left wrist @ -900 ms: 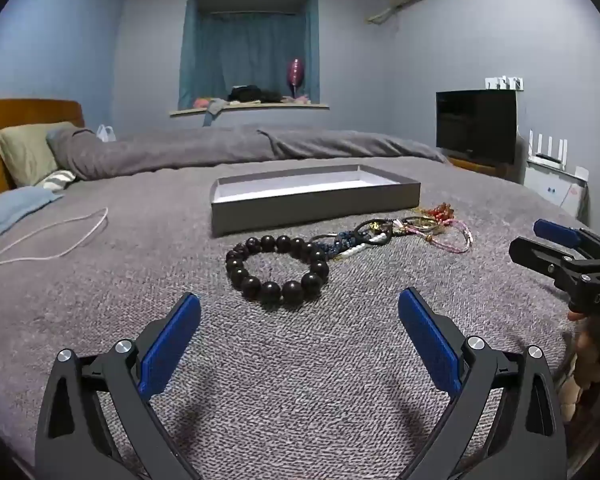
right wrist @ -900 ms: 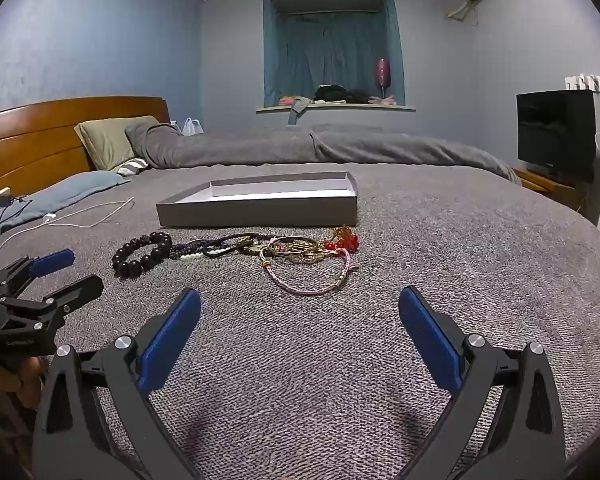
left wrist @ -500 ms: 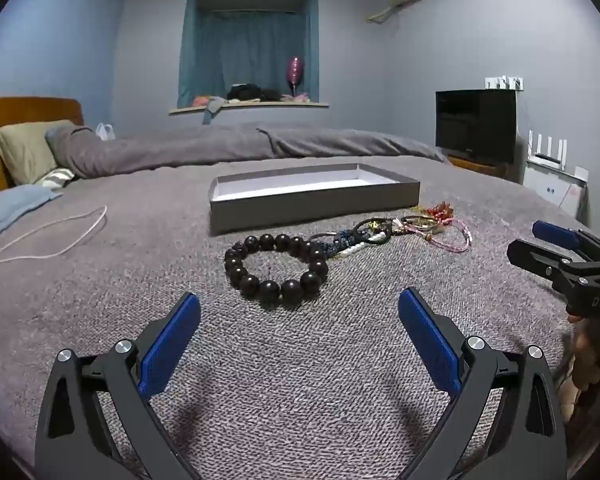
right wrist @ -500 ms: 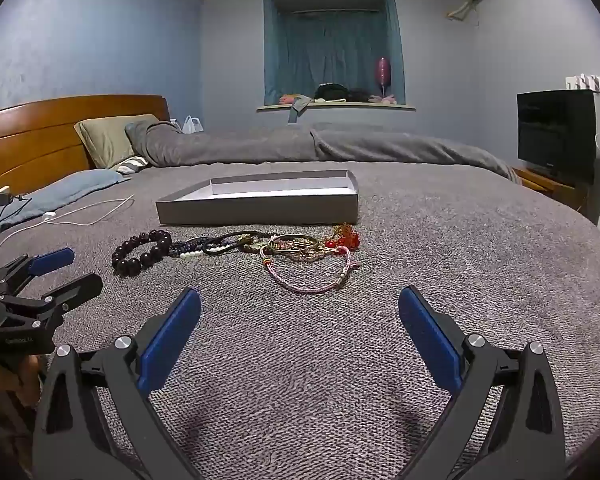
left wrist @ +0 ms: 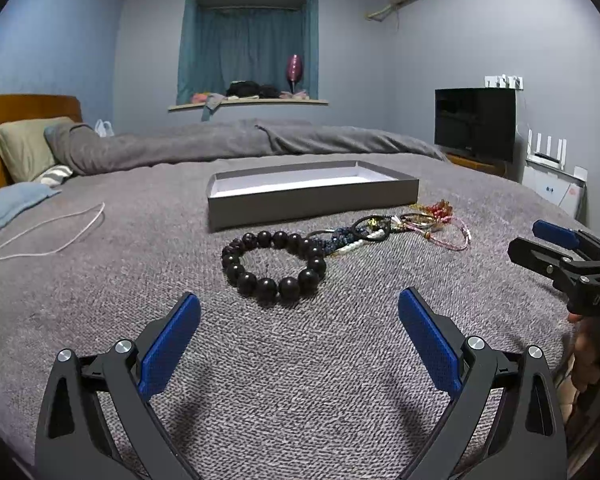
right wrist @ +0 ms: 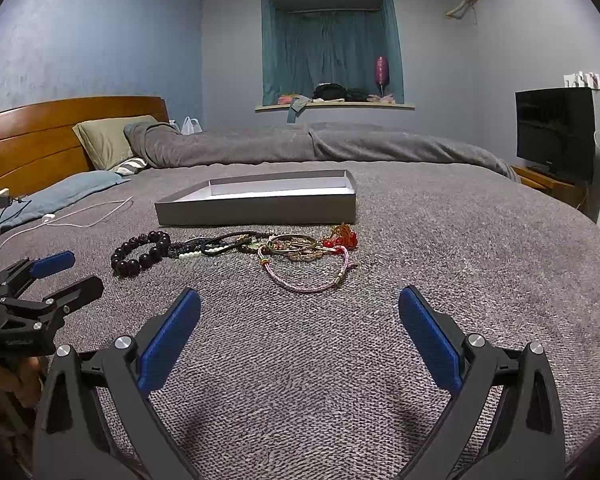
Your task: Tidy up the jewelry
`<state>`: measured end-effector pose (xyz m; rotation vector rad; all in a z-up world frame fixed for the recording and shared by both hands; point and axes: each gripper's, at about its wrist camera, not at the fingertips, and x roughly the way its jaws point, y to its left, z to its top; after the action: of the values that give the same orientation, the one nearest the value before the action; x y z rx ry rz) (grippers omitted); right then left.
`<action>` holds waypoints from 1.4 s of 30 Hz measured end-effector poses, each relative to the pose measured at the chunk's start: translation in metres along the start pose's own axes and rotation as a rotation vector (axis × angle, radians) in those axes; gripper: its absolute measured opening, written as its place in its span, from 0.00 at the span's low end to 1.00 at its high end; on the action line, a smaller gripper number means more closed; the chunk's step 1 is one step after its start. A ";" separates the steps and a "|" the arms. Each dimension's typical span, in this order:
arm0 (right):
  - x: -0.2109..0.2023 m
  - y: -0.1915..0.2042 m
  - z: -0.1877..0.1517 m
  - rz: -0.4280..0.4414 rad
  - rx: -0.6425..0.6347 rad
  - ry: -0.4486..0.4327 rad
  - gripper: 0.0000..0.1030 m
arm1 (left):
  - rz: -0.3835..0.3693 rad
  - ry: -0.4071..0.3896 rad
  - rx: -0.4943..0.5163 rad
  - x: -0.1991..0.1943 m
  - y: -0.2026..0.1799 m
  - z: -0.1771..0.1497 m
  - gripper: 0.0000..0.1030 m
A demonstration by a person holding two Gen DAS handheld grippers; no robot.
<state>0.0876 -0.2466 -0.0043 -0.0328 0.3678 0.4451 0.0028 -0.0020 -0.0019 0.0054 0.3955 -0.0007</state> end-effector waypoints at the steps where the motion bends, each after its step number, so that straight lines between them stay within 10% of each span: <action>1: 0.000 0.001 0.000 0.000 -0.001 0.000 0.95 | 0.000 0.001 0.001 0.000 0.000 0.000 0.95; 42: 0.003 0.006 0.000 0.002 -0.011 0.011 0.95 | -0.003 0.021 0.006 0.004 -0.001 -0.003 0.95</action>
<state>0.0874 -0.2405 -0.0048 -0.0452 0.3768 0.4489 0.0052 -0.0031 -0.0060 0.0110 0.4167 -0.0049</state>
